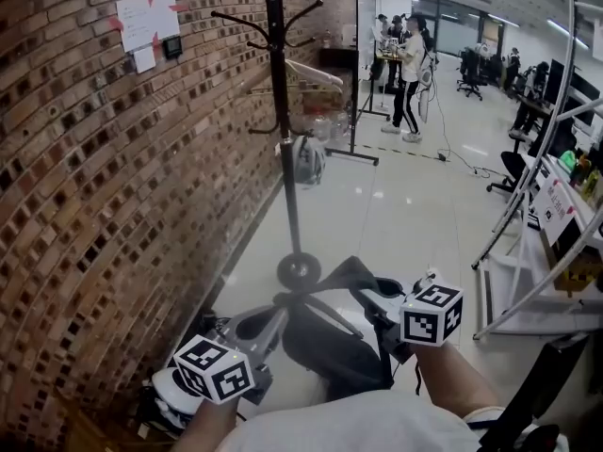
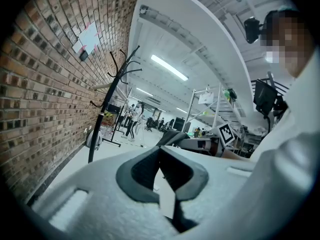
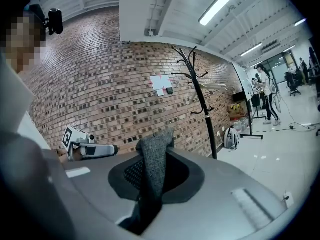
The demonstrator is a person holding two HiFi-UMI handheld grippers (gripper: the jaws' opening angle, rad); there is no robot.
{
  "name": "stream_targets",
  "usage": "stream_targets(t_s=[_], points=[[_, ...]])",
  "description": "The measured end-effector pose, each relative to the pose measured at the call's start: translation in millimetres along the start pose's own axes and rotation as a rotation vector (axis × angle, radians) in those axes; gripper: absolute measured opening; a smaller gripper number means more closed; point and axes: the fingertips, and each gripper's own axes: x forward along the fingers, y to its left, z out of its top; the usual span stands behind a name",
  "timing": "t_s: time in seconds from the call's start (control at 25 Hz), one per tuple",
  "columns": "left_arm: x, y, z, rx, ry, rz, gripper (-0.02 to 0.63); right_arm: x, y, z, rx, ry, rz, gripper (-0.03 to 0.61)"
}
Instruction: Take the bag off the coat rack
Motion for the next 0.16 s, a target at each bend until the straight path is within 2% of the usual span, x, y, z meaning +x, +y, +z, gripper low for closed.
stream_targets(t_s=[0.16], points=[[7.3, 1.0, 4.7, 0.002, 0.002, -0.005, 0.002, 1.0, -5.3, 5.8, -0.006, 0.002, 0.0, 0.029]])
